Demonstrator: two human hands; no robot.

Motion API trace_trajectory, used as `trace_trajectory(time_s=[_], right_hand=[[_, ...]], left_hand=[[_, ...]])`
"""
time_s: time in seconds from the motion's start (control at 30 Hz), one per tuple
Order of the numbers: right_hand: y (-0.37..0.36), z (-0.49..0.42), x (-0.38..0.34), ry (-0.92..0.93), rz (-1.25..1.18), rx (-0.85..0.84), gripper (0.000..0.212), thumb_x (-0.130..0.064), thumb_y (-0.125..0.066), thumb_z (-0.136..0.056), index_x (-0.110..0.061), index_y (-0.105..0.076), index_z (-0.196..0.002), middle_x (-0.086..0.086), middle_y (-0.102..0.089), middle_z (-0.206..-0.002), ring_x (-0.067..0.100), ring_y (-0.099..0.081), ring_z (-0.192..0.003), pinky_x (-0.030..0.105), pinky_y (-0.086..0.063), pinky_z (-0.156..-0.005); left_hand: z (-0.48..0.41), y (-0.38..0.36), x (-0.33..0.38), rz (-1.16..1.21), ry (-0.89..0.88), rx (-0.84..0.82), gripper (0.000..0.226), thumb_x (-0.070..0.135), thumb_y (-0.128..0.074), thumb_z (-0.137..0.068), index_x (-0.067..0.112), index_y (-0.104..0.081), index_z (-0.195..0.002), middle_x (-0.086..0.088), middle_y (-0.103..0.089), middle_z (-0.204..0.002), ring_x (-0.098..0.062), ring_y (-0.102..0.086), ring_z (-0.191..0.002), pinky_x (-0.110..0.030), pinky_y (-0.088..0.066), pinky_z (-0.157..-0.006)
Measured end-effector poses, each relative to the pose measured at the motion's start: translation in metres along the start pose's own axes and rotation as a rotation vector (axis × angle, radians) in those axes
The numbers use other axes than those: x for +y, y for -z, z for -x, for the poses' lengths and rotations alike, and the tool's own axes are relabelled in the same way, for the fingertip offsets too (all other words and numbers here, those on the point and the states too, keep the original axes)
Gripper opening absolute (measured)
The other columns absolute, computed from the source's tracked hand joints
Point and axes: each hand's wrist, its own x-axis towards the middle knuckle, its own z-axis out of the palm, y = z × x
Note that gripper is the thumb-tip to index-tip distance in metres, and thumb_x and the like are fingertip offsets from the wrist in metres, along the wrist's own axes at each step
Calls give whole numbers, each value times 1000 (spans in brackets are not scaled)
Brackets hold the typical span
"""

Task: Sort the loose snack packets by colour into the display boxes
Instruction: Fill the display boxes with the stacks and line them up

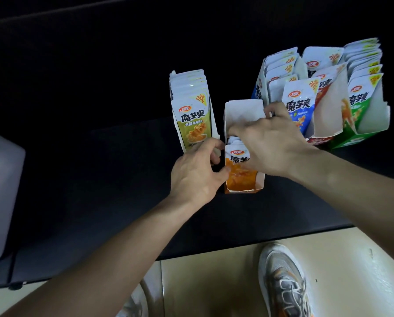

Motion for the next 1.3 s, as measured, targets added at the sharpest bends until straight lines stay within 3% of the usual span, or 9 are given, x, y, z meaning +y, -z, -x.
trace_trajectory(time_s=[0.2, 0.4, 0.47, 0.53, 0.63, 0.77, 1.03, 1.17, 1.3], right_hand=[[-5, -4, 5, -44, 127, 239, 45, -32, -80, -64, -21, -66, -106, 3, -69, -69, 28, -64, -60, 42, -27, -93], [4, -15, 15, -34, 1, 144, 57, -37, -81, -68, -21, -59, -118, -2, -46, -60, 25, -45, -58, 43, -35, -99], [8, -20, 18, -21, -13, 107, 63, -44, -81, -68, -24, -55, -121, -1, -56, -69, 27, -52, -65, 44, -32, -102], [8, -22, 21, -10, 4, 117, 79, -54, -84, -62, -24, -51, -127, 3, -67, -99, 29, -62, -90, 45, -33, -102], [8, -22, 26, -24, -2, 189, 101, -60, -86, -55, -21, -45, -138, 9, -55, -123, 33, -52, -113, 48, -35, -99], [3, -15, 31, -67, -81, 311, 97, -54, -82, -64, -17, -42, -144, 13, -51, -130, 38, -49, -116, 51, -37, -97], [-15, -7, 11, -107, -65, 352, 96, -36, -71, -72, -11, -28, -153, 16, -39, -149, 40, -38, -134, 54, -35, -103], [-15, -11, 15, -127, -30, 282, 122, -54, -82, -60, -14, -19, -156, 17, -36, -149, 40, -38, -134, 54, -36, -105], [-16, -14, 14, -153, 21, 231, 135, -51, -91, -50, -17, -16, -156, 18, -38, -143, 41, -41, -129, 55, -40, -101]], left_hand=[[1, 2, 1, 29, 2, -4, 35, 36, -74, -84, 35, -56, -114, 15, -60, -92, -2, -56, -84, -24, -46, -70], [1, 3, 1, 39, 1, -22, 35, 38, -74, -84, 38, -55, -114, 15, -59, -92, -2, -57, -86, -22, -46, -70], [0, 3, 0, 41, 7, -19, 36, 39, -74, -84, 38, -55, -114, 16, -59, -92, -2, -58, -85, -22, -47, -70], [0, 2, 0, 35, 9, -18, 37, 40, -75, -83, 38, -55, -114, 16, -59, -91, -1, -58, -85, -23, -47, -70], [-1, 2, 0, 44, 21, -22, 37, 41, -75, -83, 40, -54, -113, 16, -59, -91, -1, -58, -85, -22, -47, -69], [-1, 3, -1, 56, 38, -23, 38, 42, -75, -82, 42, -53, -113, 17, -60, -92, 0, -58, -85, -20, -46, -68], [-1, 2, 0, 49, 34, -14, 37, 43, -75, -82, 42, -54, -112, 16, -59, -91, 1, -58, -85, -18, -46, -67], [-1, 2, 1, 43, 38, -17, 37, 43, -75, -82, 43, -54, -113, 17, -59, -92, 1, -58, -85, -16, -43, -66], [0, 1, 1, 36, 32, -18, 37, 42, -75, -83, 42, -54, -113, 16, -59, -91, 1, -57, -84, -13, -40, -64]])
